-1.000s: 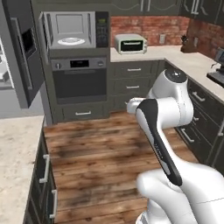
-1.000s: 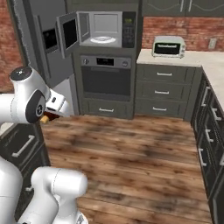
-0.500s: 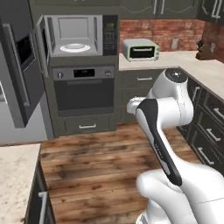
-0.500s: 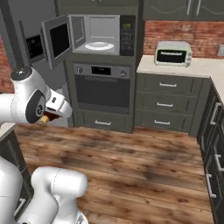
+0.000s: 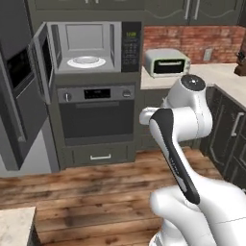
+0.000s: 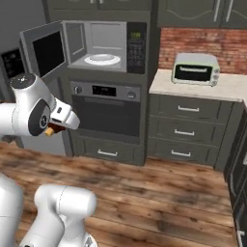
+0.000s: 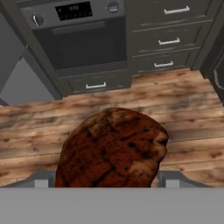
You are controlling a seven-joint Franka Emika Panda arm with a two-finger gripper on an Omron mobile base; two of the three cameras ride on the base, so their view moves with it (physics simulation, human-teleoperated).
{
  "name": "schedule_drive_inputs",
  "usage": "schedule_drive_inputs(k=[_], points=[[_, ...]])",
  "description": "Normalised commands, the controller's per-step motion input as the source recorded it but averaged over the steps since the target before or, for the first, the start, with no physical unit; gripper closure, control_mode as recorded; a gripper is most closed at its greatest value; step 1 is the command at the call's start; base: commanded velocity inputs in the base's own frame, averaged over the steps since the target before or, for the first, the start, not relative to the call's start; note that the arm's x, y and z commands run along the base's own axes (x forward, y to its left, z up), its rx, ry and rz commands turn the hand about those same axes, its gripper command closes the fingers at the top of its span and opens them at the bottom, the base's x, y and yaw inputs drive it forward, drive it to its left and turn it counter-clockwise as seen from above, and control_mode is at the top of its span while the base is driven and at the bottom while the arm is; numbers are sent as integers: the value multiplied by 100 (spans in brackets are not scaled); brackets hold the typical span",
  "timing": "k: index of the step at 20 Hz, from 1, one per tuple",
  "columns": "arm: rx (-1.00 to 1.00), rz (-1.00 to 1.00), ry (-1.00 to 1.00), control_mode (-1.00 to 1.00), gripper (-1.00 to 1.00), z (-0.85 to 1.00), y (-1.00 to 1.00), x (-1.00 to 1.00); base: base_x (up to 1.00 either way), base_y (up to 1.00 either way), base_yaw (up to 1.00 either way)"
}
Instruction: Transport the steak from the fridge to the microwave and turn on the microwave.
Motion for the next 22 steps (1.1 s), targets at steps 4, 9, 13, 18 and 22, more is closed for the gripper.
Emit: schedule_drive_inputs(k=[4,9,13,18,22], points=[[0,0,0,100,100,0,0,0,91,-1,7],[0,0,0,100,100,0,0,0,89,0,7],[0,0,0,100,100,0,0,0,84,0,8],[0,0,0,100,100,0,0,0,72,8,10],[0,0,0,100,100,0,0,0,59,17,8]])
